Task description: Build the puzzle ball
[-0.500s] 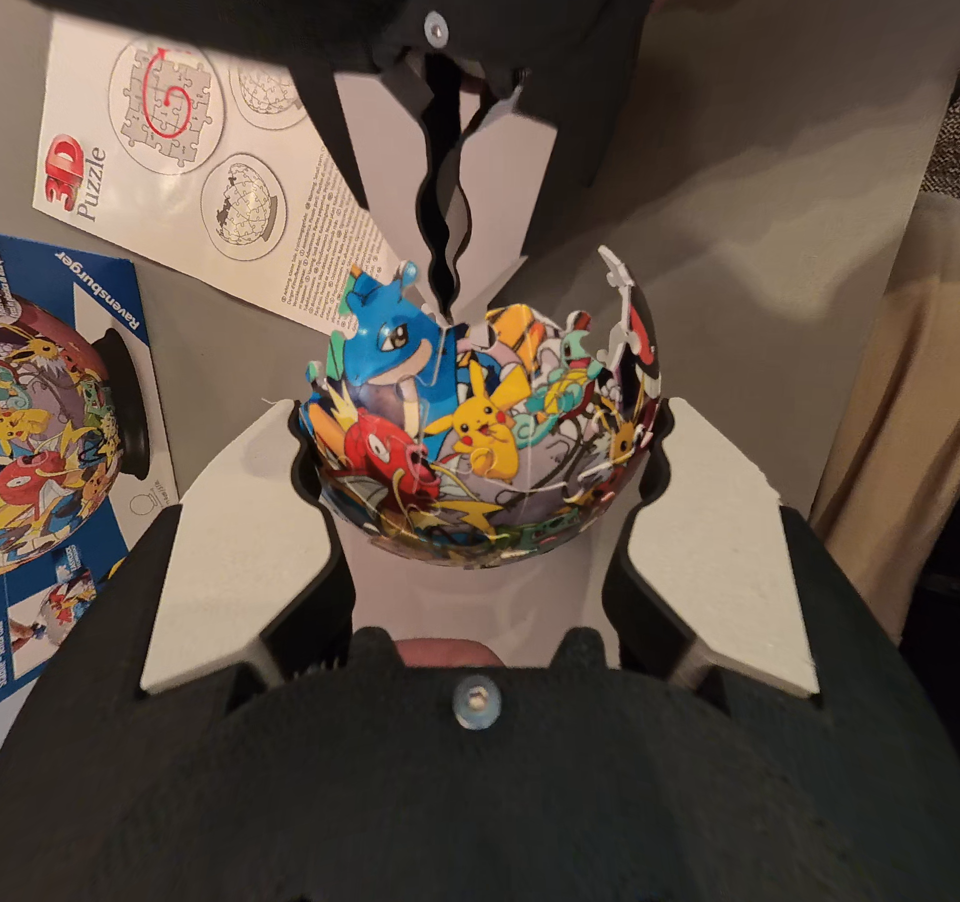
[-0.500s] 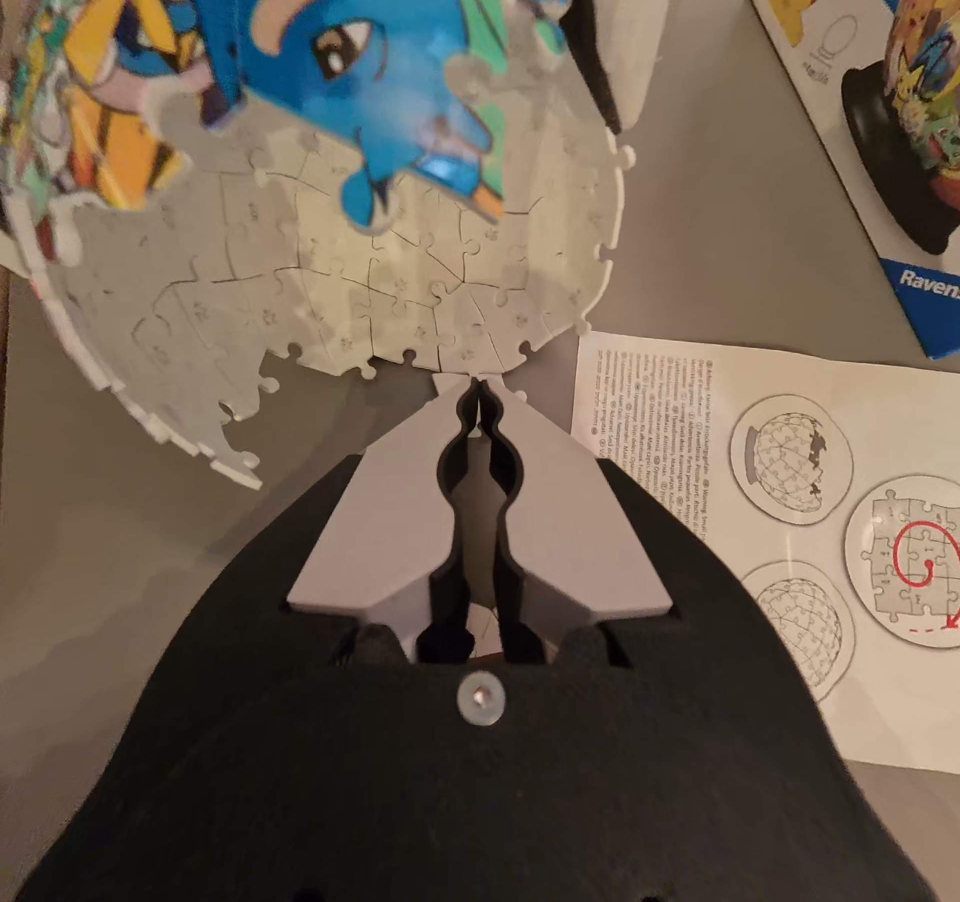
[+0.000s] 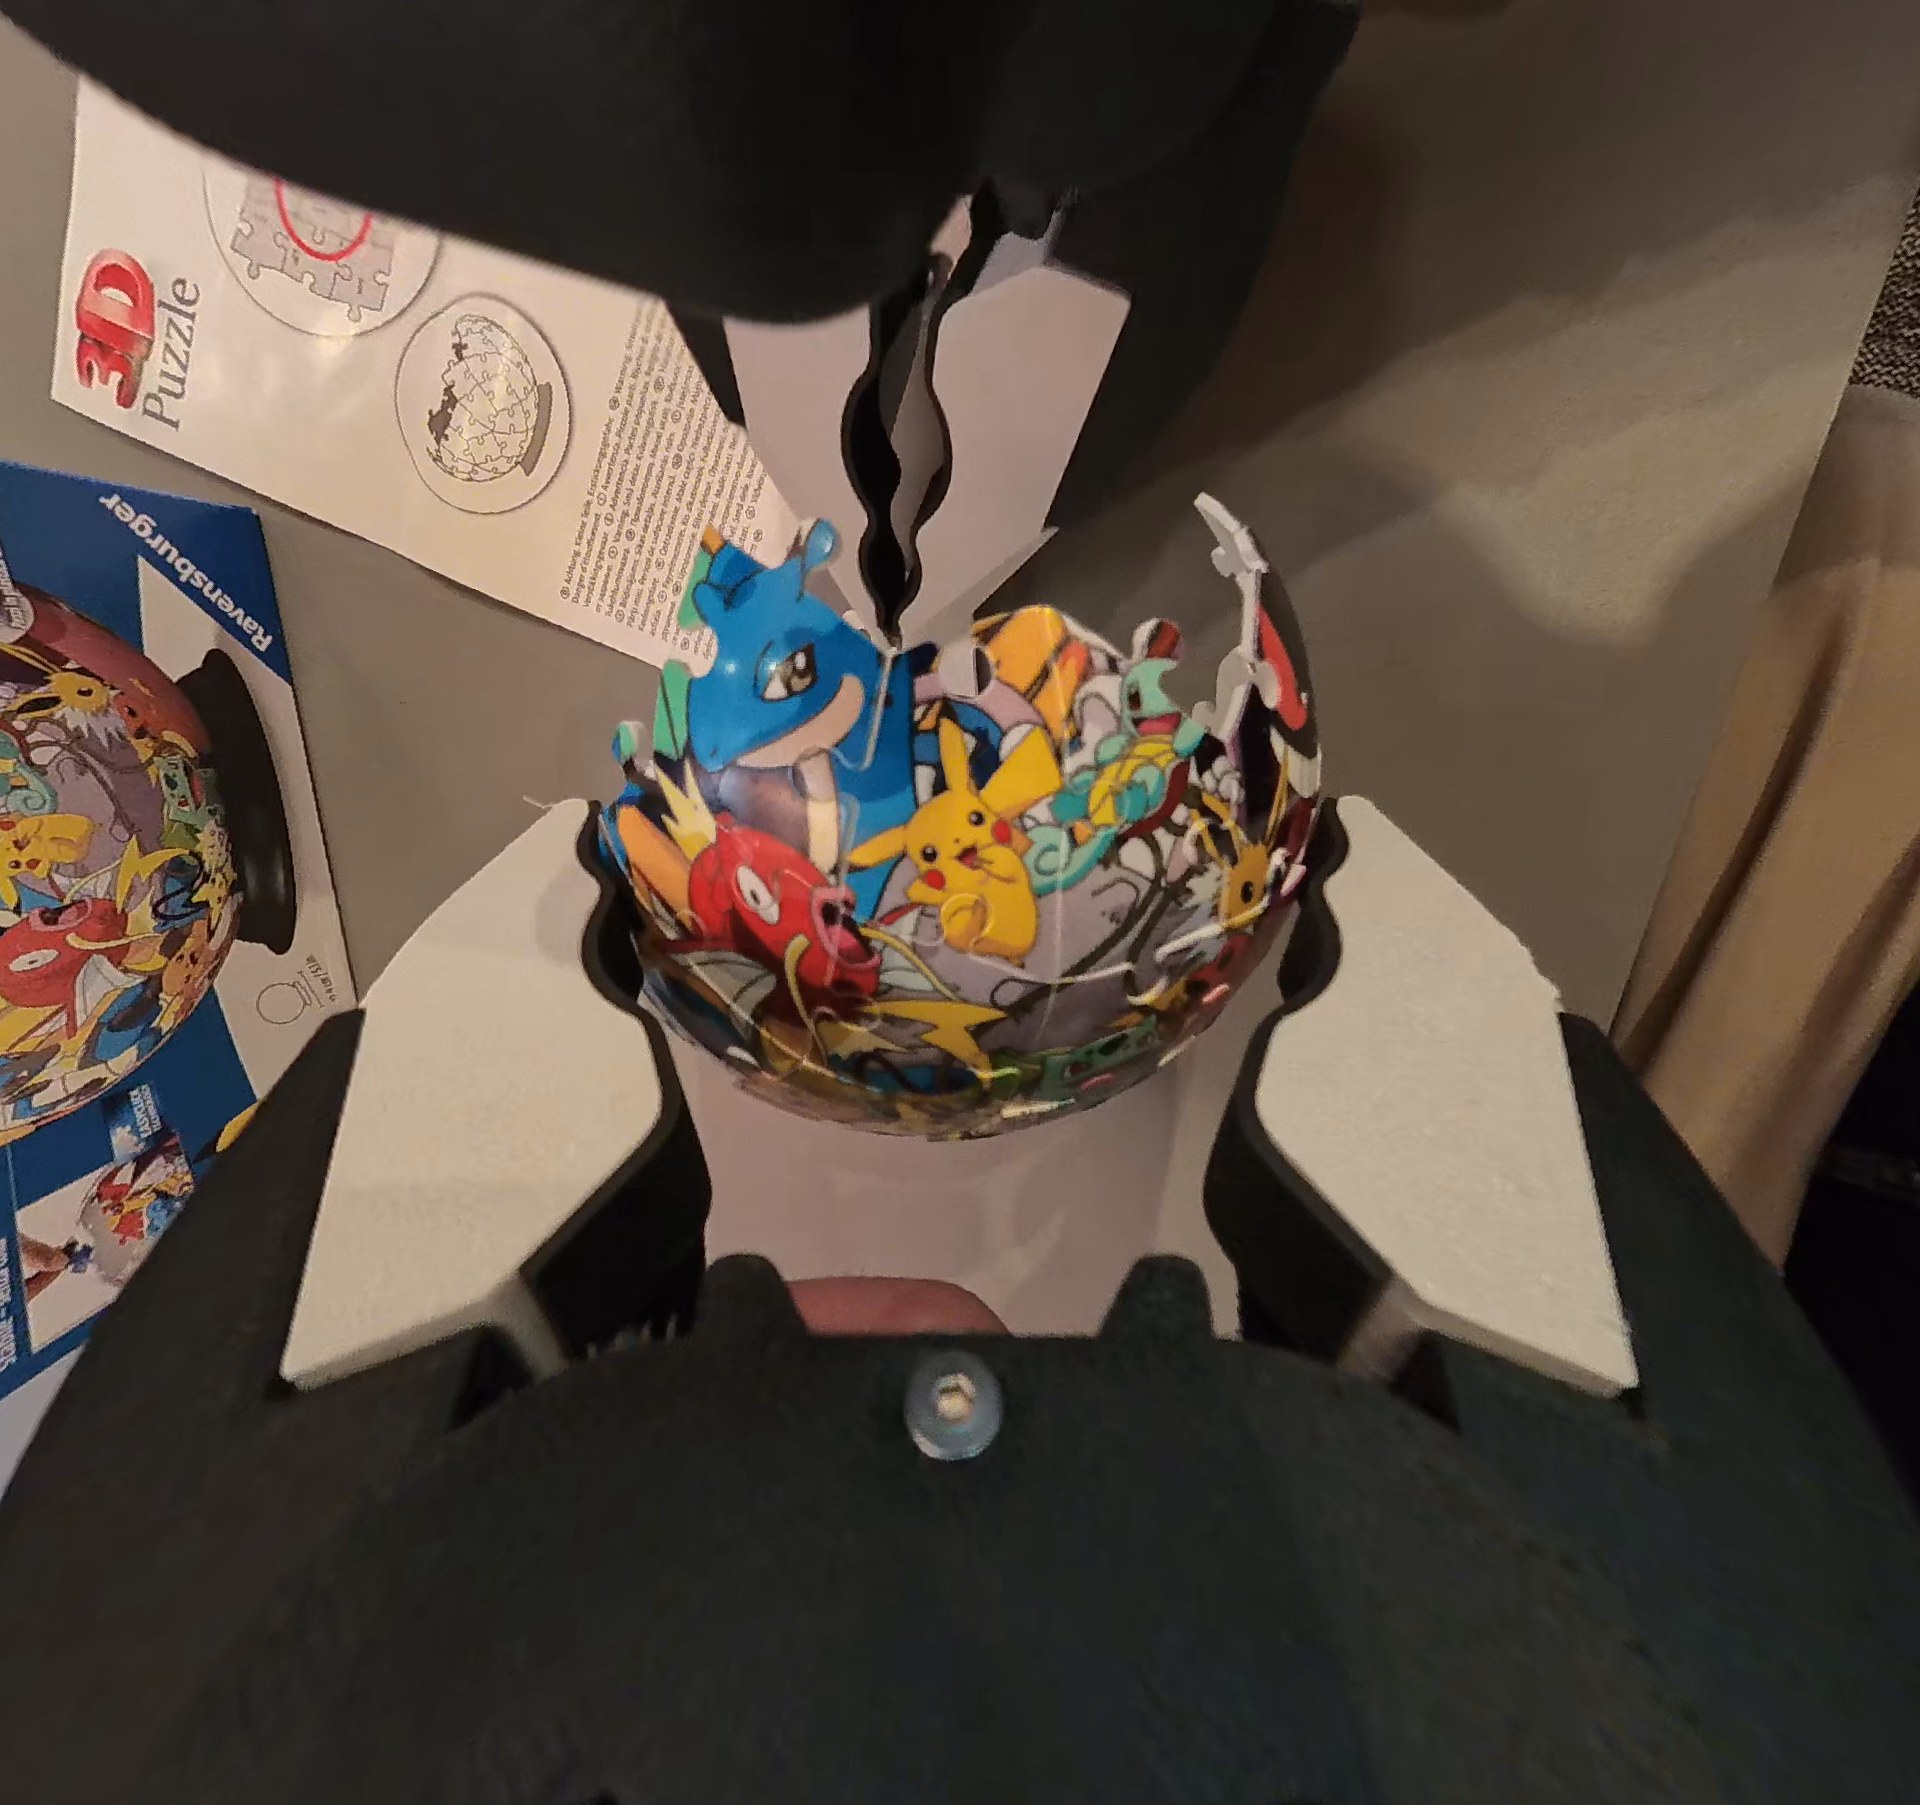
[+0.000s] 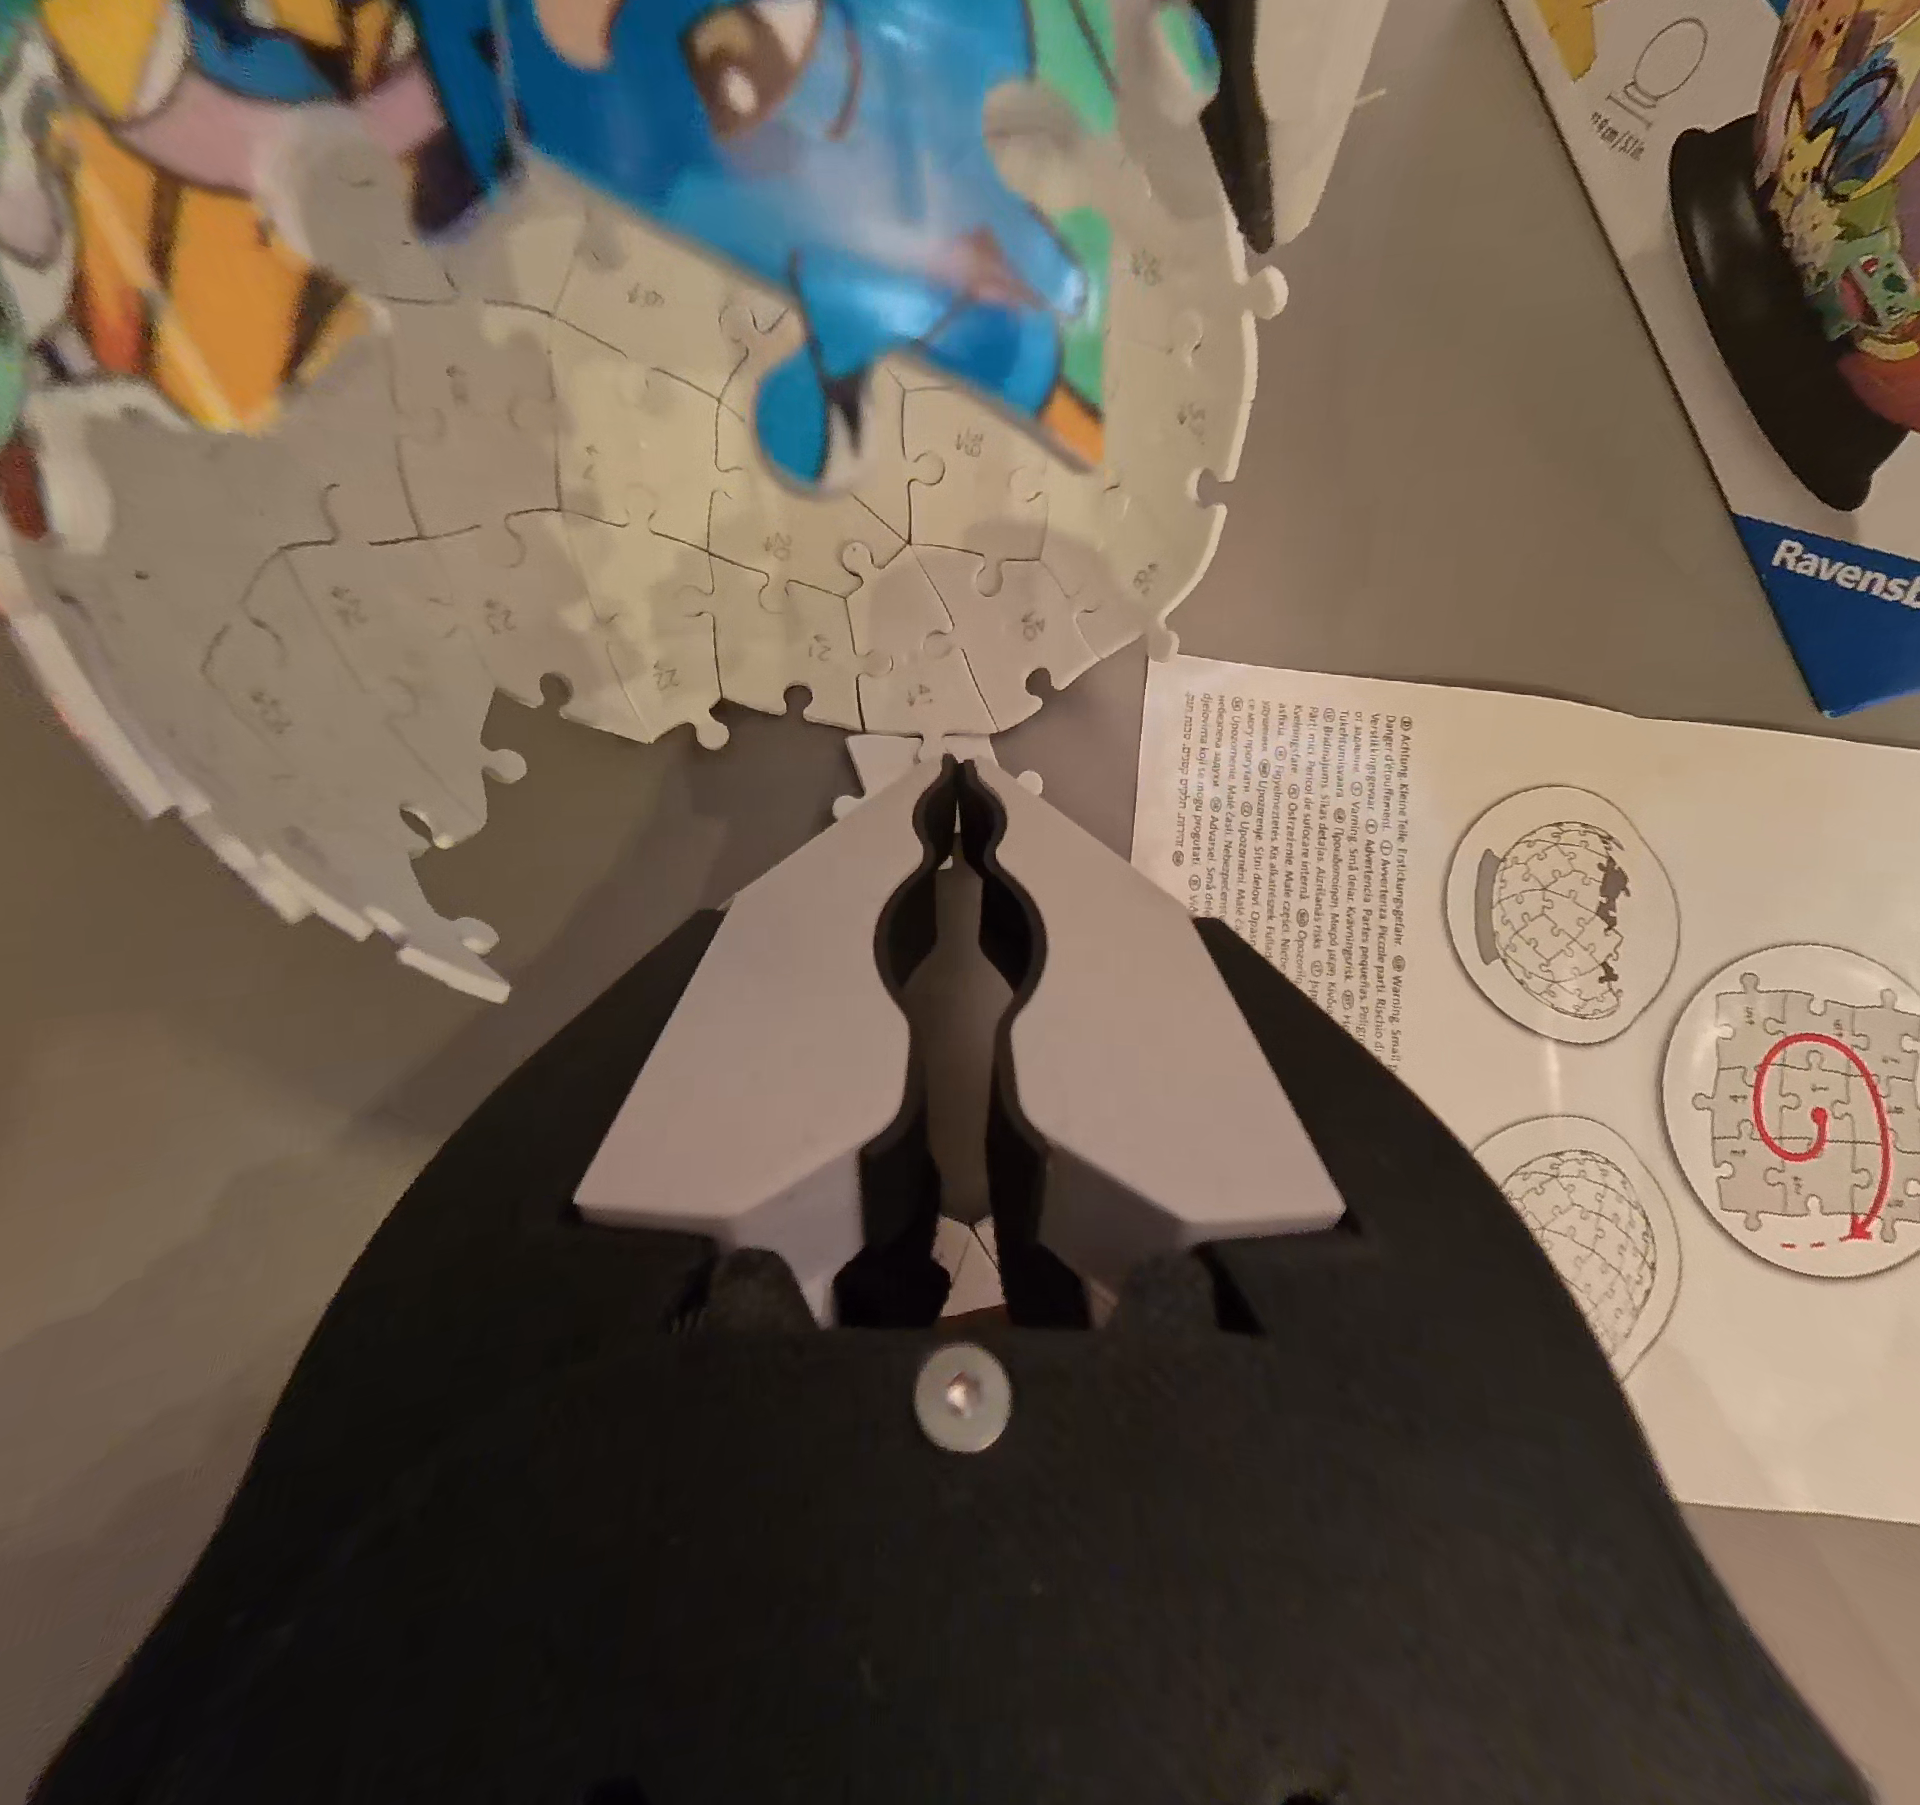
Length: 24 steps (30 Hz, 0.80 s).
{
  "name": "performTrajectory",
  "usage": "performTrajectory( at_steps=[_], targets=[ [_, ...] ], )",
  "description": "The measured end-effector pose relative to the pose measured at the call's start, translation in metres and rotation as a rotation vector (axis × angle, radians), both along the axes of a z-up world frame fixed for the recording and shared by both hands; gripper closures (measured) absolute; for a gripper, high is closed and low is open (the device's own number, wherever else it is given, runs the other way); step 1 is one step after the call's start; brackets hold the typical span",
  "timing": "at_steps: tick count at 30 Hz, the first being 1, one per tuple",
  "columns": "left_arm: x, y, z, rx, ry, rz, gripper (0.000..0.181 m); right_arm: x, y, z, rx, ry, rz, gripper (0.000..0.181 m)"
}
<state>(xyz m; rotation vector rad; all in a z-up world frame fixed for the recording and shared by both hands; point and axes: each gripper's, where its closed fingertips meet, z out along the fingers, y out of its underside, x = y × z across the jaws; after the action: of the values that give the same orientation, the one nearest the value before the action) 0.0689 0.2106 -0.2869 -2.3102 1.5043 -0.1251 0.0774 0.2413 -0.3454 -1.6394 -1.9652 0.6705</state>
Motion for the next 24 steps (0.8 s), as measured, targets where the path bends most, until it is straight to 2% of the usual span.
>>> performTrajectory(
  at_steps=[15,24],
  targets=[
    [-0.002,-0.001,-0.001,-0.005,-0.006,0.014,0.06,0.01,-0.005,-0.003,-0.011,-0.052,0.002,0.181],
    [-0.002,-0.001,-0.001,-0.002,-0.002,0.01,0.06,0.012,0.015,0.0,0.057,-0.047,-0.039,0.181]
  ],
)
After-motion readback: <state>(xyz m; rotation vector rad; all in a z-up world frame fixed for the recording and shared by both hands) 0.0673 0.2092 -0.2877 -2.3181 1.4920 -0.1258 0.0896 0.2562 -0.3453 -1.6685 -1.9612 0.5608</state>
